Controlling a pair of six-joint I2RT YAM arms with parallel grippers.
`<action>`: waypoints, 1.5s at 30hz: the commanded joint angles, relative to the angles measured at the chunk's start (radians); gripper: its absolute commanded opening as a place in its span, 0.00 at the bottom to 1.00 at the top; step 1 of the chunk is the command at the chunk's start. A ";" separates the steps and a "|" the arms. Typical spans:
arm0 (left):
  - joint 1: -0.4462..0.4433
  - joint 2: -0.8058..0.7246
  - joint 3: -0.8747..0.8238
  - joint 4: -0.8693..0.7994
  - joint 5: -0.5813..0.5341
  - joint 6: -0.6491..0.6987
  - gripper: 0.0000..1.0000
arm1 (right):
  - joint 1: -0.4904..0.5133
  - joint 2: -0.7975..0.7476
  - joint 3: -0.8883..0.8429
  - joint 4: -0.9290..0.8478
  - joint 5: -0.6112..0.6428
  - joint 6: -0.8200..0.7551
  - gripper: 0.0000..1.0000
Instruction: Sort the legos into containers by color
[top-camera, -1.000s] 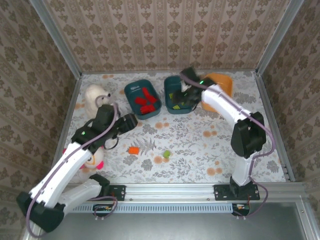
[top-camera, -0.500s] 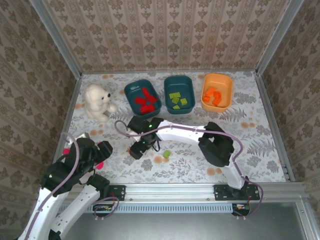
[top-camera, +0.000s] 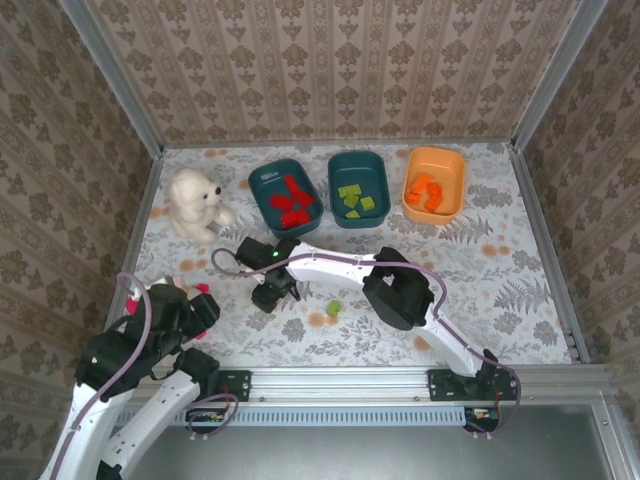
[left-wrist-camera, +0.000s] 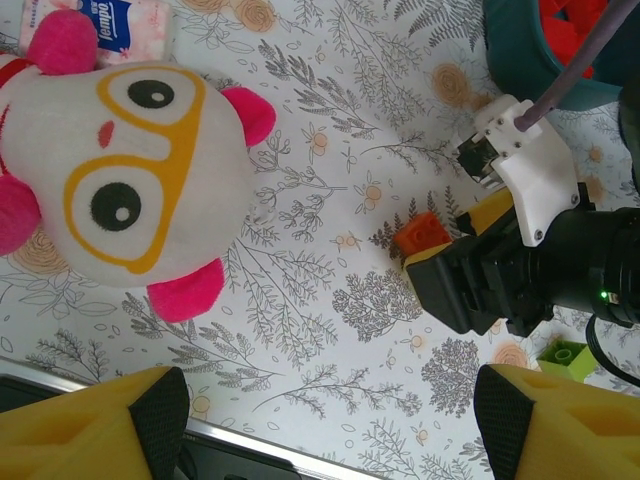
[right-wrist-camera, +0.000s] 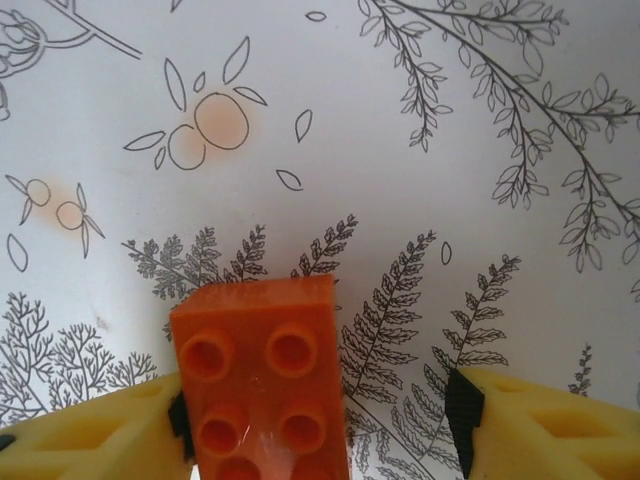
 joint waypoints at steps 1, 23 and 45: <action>0.006 -0.011 0.023 -0.028 -0.017 0.010 0.78 | 0.021 0.033 0.027 -0.053 0.038 0.000 0.60; 0.003 0.155 -0.094 0.444 0.223 0.109 0.81 | -0.294 -0.356 -0.088 -0.084 0.085 0.167 0.28; -0.073 0.912 0.189 1.034 0.409 0.226 0.84 | -1.014 0.084 0.467 -0.234 0.156 0.331 0.24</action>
